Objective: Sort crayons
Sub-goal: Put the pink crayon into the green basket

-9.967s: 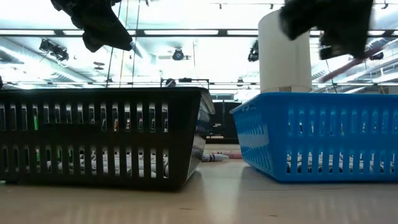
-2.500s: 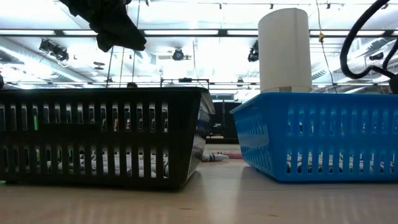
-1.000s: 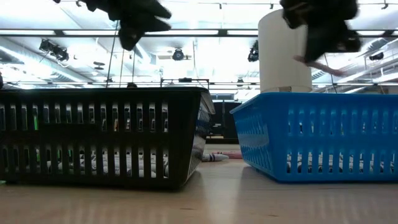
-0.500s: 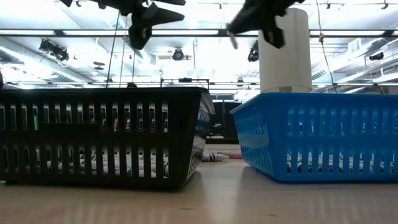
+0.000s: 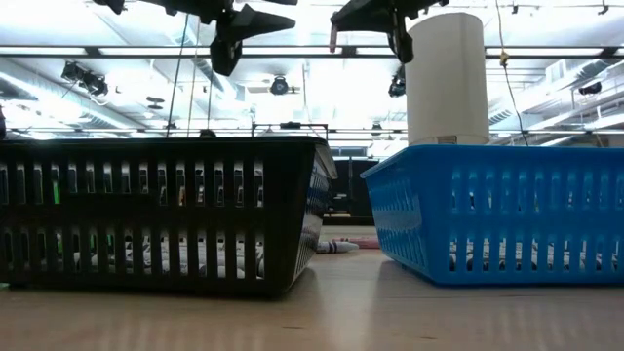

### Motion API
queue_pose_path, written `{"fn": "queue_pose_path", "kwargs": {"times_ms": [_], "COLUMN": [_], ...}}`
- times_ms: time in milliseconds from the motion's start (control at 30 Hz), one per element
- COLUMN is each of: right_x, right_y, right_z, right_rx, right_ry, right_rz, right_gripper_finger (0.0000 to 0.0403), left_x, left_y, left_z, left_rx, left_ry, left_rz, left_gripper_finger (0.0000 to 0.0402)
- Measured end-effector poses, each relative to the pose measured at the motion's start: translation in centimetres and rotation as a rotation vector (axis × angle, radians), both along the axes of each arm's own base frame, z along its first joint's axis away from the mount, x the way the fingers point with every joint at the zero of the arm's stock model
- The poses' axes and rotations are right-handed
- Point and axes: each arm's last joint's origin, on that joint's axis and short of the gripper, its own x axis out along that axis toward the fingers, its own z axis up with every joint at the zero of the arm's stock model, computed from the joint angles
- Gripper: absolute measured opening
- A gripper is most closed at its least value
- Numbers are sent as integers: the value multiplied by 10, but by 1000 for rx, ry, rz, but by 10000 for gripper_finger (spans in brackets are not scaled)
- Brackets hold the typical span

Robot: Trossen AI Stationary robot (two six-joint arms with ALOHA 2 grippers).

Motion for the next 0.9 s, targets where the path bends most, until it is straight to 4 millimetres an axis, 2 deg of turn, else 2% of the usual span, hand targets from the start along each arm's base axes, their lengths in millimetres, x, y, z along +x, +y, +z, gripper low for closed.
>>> {"fn": "queue_pose_path", "kwargs": {"times_ms": [267,367,467,633,767,900], "right_x": [0,1,2,2,2,2], "right_y": [-6,-7,-7,-7,-6,-6], "right_z": [2,5,7,7,7,7], "right_rx": [-61,-76,-95,-98,-96,-106], "right_ry": [-12,-40,-58,-57,-57,-56], "right_rz": [-23,-20,-13,-11,9,14], "right_gripper_finger": [31,31,31,31,31,31], "left_x": [0,0,4,16,22,25], "left_y": [1,3,5,4,6,13], "left_z": [-1,-3,-8,-18,-24,-24], "left_rx": [29,52,110,246,262,255], "left_ry": [13,32,55,70,73,53], "left_rz": [4,57,118,123,173,202], "left_gripper_finger": [130,138,159,208,242,253]}}
